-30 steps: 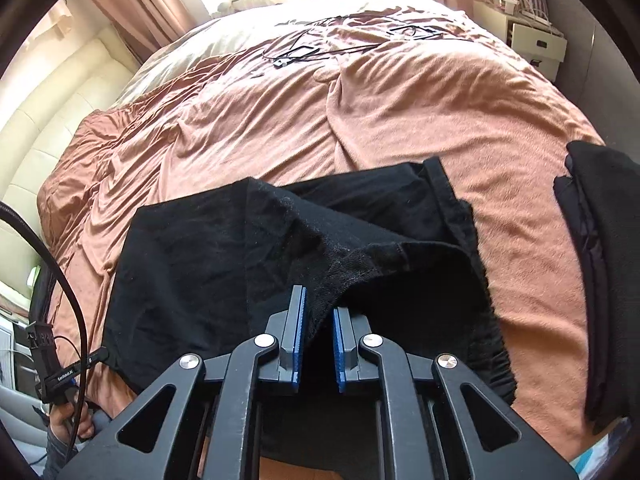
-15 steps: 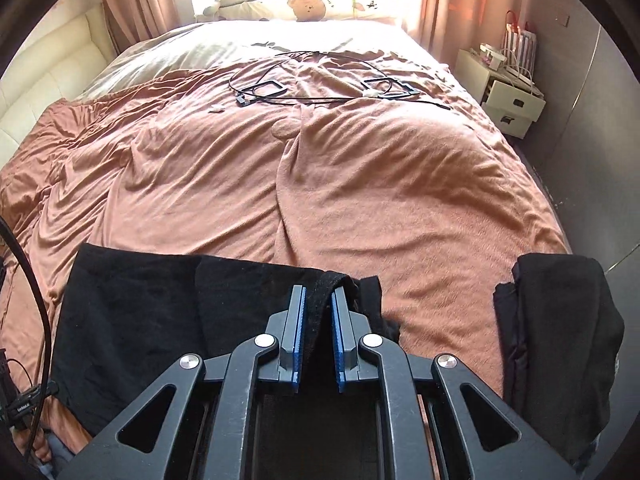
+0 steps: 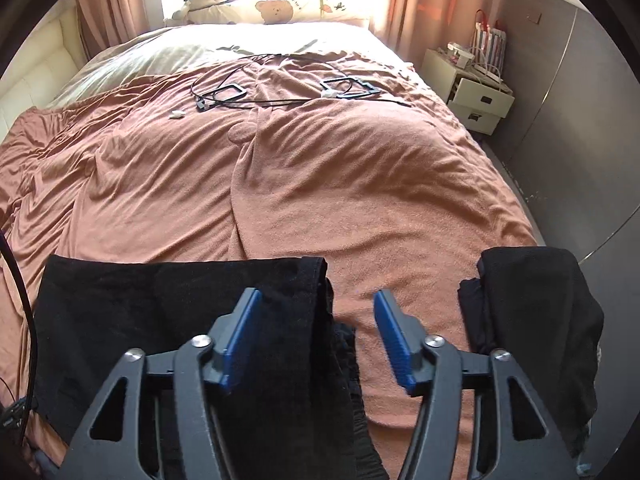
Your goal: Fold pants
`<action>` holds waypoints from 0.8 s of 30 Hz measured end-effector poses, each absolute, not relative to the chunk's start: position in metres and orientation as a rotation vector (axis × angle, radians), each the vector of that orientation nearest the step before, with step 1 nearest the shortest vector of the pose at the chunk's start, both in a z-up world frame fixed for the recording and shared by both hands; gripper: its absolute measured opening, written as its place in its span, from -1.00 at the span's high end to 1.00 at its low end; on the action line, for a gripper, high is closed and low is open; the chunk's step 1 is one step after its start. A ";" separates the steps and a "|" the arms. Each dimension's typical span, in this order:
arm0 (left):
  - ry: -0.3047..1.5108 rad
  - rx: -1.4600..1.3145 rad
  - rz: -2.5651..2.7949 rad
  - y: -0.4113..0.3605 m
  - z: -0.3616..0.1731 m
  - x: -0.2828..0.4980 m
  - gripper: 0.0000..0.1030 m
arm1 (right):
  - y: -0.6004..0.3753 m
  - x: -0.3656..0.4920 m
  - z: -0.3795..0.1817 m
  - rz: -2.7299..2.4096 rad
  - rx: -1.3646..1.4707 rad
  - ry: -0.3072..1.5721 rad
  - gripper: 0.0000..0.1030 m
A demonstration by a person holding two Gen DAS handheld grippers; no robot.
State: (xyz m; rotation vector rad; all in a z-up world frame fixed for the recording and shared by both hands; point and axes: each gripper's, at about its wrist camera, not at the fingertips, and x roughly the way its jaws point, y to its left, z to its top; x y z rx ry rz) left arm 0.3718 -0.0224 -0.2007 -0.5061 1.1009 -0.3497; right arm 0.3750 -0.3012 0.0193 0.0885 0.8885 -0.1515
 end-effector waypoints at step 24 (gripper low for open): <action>1.144 -0.436 -0.334 -0.039 -0.196 0.386 0.20 | -0.377 0.186 -0.068 -0.079 0.677 0.852 -0.27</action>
